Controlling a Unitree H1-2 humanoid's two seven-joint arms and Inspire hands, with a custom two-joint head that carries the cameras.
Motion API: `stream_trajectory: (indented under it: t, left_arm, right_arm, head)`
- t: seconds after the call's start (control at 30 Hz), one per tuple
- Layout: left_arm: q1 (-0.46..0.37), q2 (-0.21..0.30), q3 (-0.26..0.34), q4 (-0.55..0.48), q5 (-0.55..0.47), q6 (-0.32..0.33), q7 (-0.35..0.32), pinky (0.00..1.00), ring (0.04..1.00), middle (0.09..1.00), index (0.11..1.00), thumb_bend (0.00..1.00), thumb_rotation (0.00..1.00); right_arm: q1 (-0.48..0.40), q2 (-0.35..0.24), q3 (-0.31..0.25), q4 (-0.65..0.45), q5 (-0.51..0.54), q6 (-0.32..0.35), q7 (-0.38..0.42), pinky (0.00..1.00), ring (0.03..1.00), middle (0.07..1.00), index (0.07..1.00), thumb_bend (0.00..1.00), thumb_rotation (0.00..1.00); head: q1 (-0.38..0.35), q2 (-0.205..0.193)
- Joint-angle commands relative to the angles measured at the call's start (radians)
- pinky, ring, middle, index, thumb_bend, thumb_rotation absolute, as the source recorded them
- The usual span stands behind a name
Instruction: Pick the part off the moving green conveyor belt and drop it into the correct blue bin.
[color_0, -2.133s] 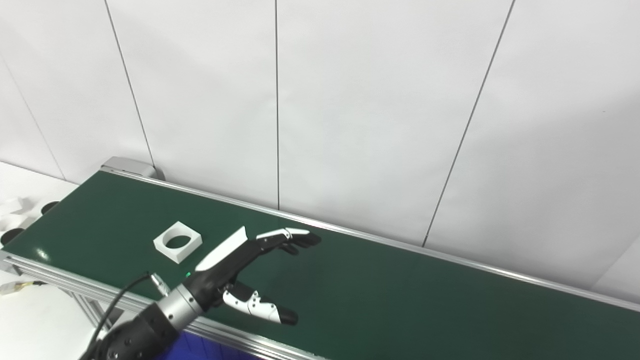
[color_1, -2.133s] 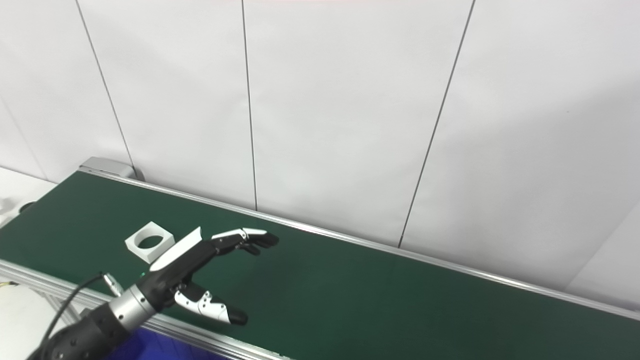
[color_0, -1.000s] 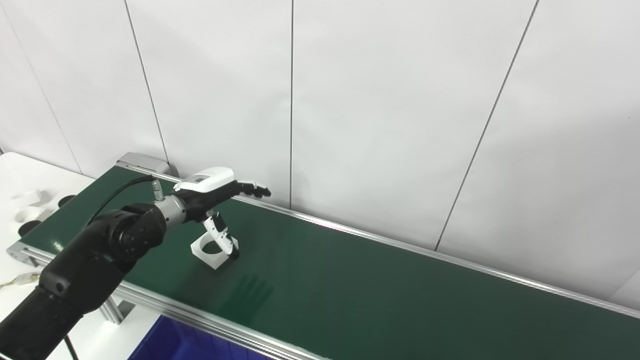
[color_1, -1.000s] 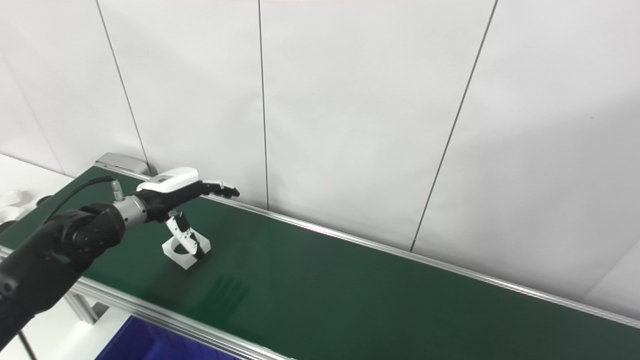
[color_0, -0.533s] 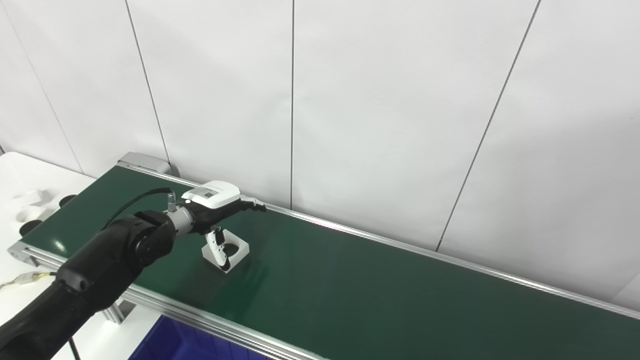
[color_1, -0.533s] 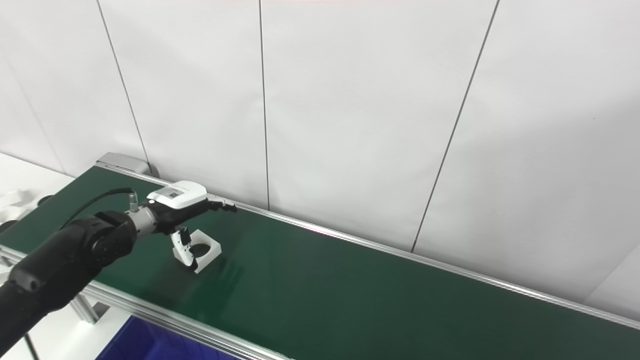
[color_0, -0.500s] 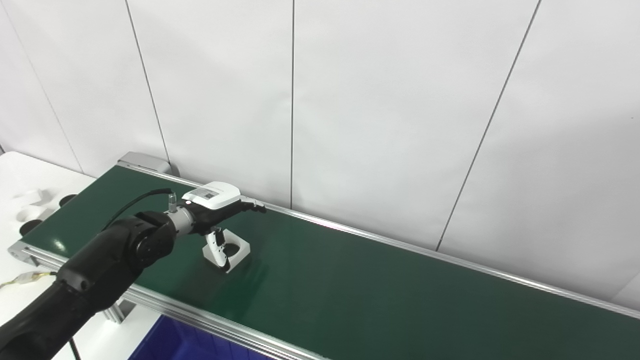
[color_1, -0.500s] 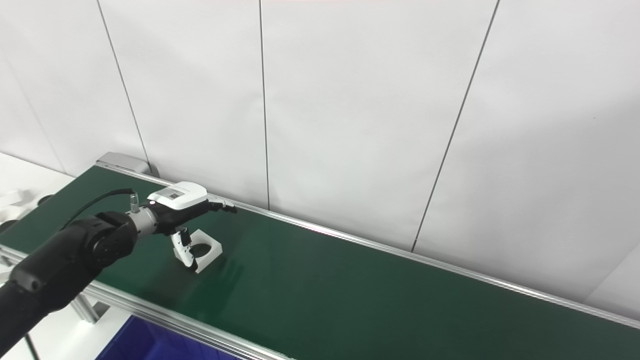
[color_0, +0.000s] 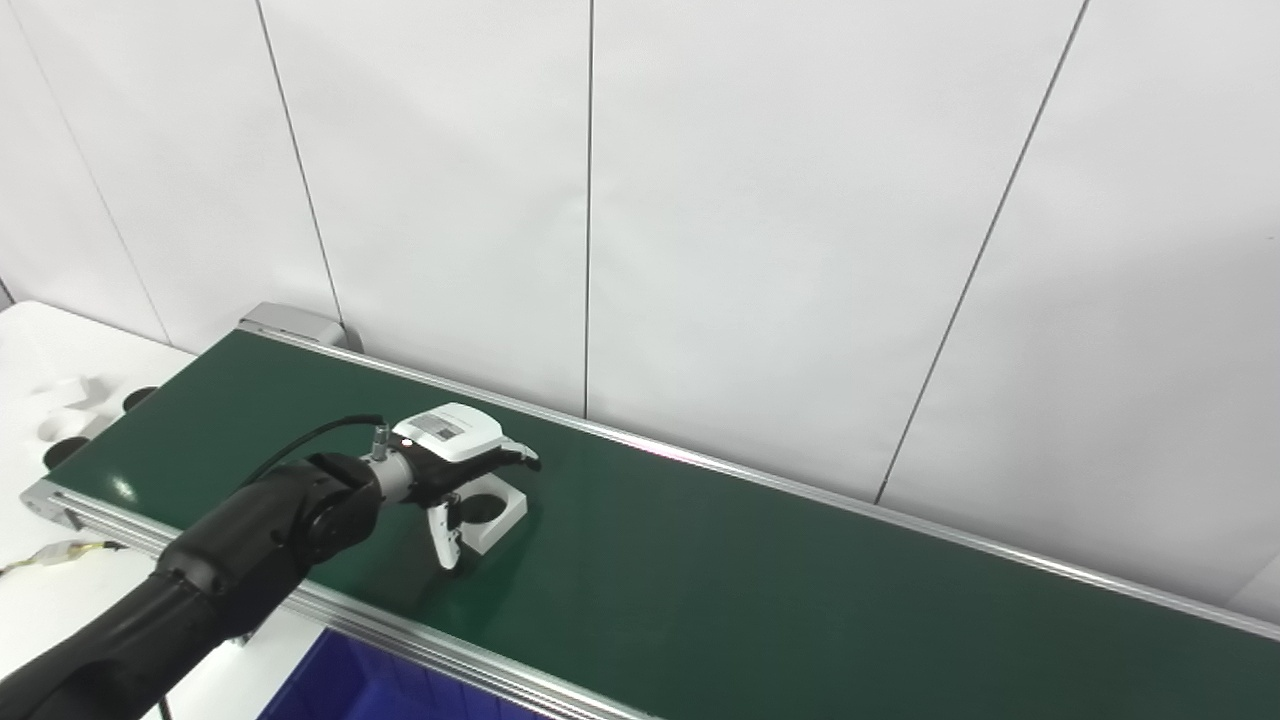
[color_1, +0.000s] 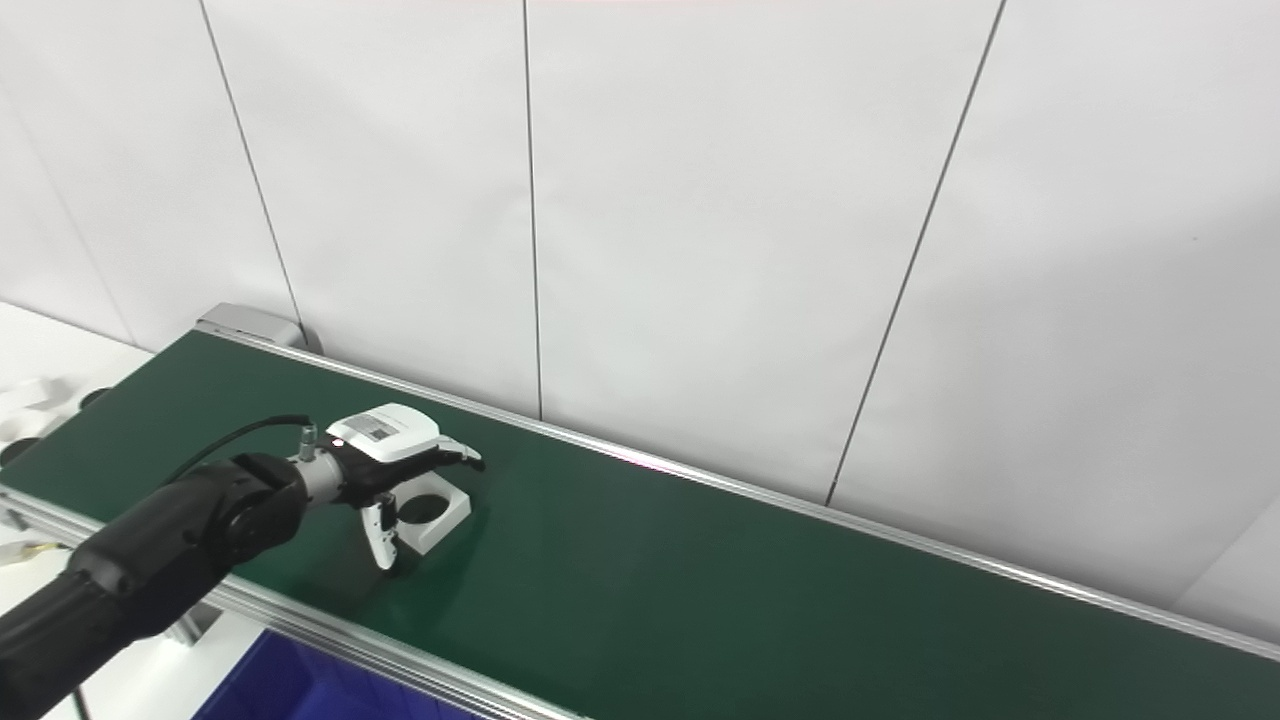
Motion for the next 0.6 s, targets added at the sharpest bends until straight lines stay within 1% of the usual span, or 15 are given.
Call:
stream_trajectory:
  t: [0.0, 0.1, 0.13, 0.27, 0.4, 0.47, 0.53, 0.57]
  left_arm:
    - [-0.047, 0.004, -0.002, 0.012, 0.011, -0.005, 0.043, 0.76, 0.820, 0.870, 0.865, 0.95, 0.00]
    - [-0.062, -0.009, -0.026, 0.039, 0.022, -0.005, 0.049, 0.76, 0.823, 0.871, 0.866, 0.94, 0.00]
    - [-0.066, -0.012, -0.032, 0.046, 0.024, -0.003, 0.050, 0.76, 0.812, 0.859, 0.866, 0.94, 0.00]
    - [-0.094, -0.023, -0.068, 0.091, 0.044, -0.022, 0.072, 0.74, 0.793, 0.842, 0.851, 0.95, 0.00]
    - [-0.118, -0.024, -0.097, 0.119, 0.065, -0.014, 0.078, 0.75, 0.795, 0.831, 0.831, 0.93, 0.00]
    - [-0.128, -0.022, -0.109, 0.130, 0.073, -0.011, 0.078, 0.75, 0.796, 0.823, 0.804, 0.92, 0.00]
    - [-0.135, -0.020, -0.116, 0.145, 0.068, -0.019, 0.092, 0.73, 0.765, 0.787, 0.732, 0.90, 0.00]
    - [-0.137, -0.020, -0.118, 0.151, 0.065, -0.022, 0.098, 0.73, 0.762, 0.783, 0.725, 0.90, 0.00]
  right_arm:
    - [0.002, 0.005, -0.001, -0.036, 0.007, -0.057, 0.011, 0.76, 0.840, 0.884, 0.951, 0.51, 0.83]
    - [0.005, 0.004, 0.001, -0.039, 0.007, -0.058, 0.012, 0.76, 0.842, 0.886, 0.954, 0.50, 0.84]
    - [0.005, 0.004, 0.001, -0.039, 0.009, -0.058, 0.013, 0.77, 0.844, 0.888, 0.953, 0.51, 0.84]
    - [0.010, 0.004, 0.003, -0.047, 0.007, -0.058, 0.014, 0.77, 0.845, 0.891, 0.955, 0.49, 0.85]
    - [0.016, 0.004, 0.004, -0.051, 0.006, -0.056, 0.013, 0.77, 0.846, 0.891, 0.956, 0.49, 0.85]
    - [0.017, 0.004, 0.004, -0.053, 0.011, -0.057, 0.014, 0.77, 0.845, 0.892, 0.956, 0.50, 0.86]
    - [0.019, 0.004, 0.003, -0.055, 0.013, -0.057, 0.016, 0.77, 0.848, 0.895, 0.958, 0.50, 0.86]
    - [0.020, 0.004, 0.003, -0.056, 0.014, -0.057, 0.017, 0.77, 0.848, 0.895, 0.958, 0.50, 0.86]
  head:
    - [-0.001, 0.002]
    - [-0.002, 0.004]
    - [-0.002, 0.004]
    - [-0.006, 0.006]
    - [-0.009, 0.010]
    - [-0.010, 0.011]
    - [-0.009, 0.013]
    - [-0.009, 0.013]
